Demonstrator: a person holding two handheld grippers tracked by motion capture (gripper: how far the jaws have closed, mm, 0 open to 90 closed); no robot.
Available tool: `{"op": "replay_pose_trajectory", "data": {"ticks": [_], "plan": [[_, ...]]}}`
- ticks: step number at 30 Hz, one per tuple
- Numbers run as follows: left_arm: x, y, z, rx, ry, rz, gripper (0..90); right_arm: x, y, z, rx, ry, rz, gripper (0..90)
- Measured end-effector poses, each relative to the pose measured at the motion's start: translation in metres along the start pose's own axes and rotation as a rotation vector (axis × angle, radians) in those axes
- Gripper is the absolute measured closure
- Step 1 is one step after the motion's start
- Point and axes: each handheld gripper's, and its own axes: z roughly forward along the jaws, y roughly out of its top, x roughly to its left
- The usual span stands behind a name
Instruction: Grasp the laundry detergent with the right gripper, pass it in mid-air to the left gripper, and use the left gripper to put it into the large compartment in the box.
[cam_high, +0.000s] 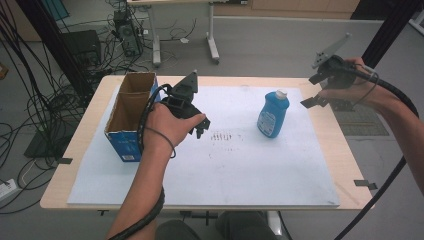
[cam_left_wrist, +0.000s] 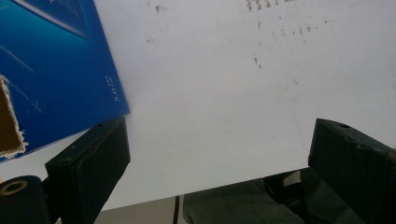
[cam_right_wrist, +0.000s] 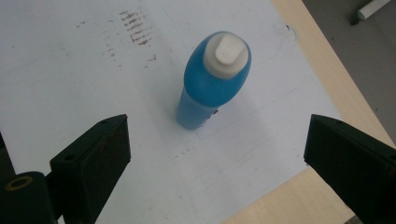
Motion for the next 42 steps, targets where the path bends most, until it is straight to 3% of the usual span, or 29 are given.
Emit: {"op": "replay_pose_trajectory", "data": {"ticks": [7,13,29,42], "plan": [[0.002,-0.001,0.007,0.014,0.005,-0.006,5.8,0.006,-0.035,0.026,-0.066,-0.016,0.069,5.5],[0.001,-0.001,0.012,0.025,0.01,-0.004,5.8,0.015,-0.051,0.052,-0.115,-0.009,0.098,5.1],[0.002,0.002,0.021,0.053,0.03,-0.005,5.9,0.022,-0.069,0.109,-0.264,-0.044,0.179,5.0],[0.001,0.006,0.025,0.065,0.036,-0.007,5.8,0.027,-0.073,0.138,-0.38,-0.09,0.241,3.4]]}}
